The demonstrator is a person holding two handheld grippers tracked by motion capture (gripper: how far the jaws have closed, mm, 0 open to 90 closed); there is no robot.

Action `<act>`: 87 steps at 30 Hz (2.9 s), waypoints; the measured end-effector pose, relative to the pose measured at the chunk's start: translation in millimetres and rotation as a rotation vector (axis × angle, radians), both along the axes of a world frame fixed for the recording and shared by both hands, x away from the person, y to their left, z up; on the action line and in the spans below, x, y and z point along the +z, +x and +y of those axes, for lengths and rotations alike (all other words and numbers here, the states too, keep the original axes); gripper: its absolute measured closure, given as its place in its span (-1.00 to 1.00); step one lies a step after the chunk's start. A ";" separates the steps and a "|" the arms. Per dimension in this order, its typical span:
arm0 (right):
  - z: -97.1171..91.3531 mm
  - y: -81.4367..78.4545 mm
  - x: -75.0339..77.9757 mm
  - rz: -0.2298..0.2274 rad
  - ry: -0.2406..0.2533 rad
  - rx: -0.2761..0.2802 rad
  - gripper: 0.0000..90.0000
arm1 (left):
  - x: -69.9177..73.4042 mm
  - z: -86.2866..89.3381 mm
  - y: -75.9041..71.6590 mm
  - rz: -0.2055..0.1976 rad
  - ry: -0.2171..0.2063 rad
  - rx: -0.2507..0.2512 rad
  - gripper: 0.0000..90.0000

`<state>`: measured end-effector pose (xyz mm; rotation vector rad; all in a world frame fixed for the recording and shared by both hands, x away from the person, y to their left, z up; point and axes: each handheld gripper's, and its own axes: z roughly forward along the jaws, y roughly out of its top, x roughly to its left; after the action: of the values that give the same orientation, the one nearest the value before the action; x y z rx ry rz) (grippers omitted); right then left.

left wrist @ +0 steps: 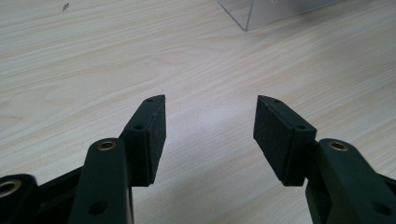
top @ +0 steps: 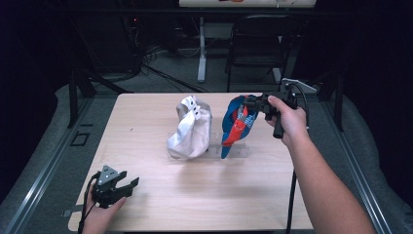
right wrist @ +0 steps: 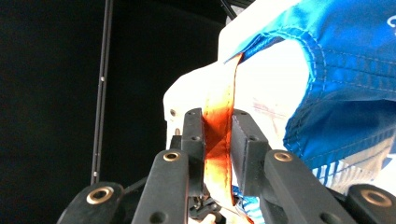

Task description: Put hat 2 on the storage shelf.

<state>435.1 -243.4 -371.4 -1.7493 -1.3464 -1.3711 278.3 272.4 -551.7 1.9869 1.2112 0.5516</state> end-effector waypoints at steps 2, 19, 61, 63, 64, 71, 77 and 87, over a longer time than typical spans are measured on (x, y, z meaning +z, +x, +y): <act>0.4 -1.0 -1.2 0.000 -0.011 0.003 0.70 | 0.0 0.0 0.2 0.001 0.000 0.000 0.00; -5.1 -8.5 -6.6 0.000 -0.074 0.003 0.68 | -0.6 -5.0 3.9 0.007 -0.002 -0.017 0.00; -37.7 -44.9 -33.7 -0.095 -0.364 -0.041 0.11 | -1.3 -8.7 8.1 0.011 0.009 -0.032 0.00; -37.8 -50.0 -34.3 -0.115 -0.379 -0.034 0.10 | -1.5 -9.1 8.1 0.016 0.010 -0.033 0.00; -38.4 -52.9 -34.2 -0.123 -0.393 -0.027 0.09 | -1.9 -9.4 8.2 0.013 0.009 -0.035 0.00; -40.9 -76.7 -38.9 -0.182 -0.419 -0.026 0.05 | -2.8 -10.3 8.0 0.011 0.006 -0.032 0.00; -44.0 -98.3 -51.2 -0.254 -0.426 0.003 0.00 | -3.3 -11.4 8.0 0.014 0.011 -0.034 0.00; -38.8 -134.6 -84.2 -0.358 -0.468 0.010 -0.01 | -4.7 -12.8 8.4 0.021 0.007 -0.034 0.00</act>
<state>300.5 -282.2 -455.6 -1.8291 -2.0011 -1.5012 286.6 259.7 -556.5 2.0197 1.1872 0.5199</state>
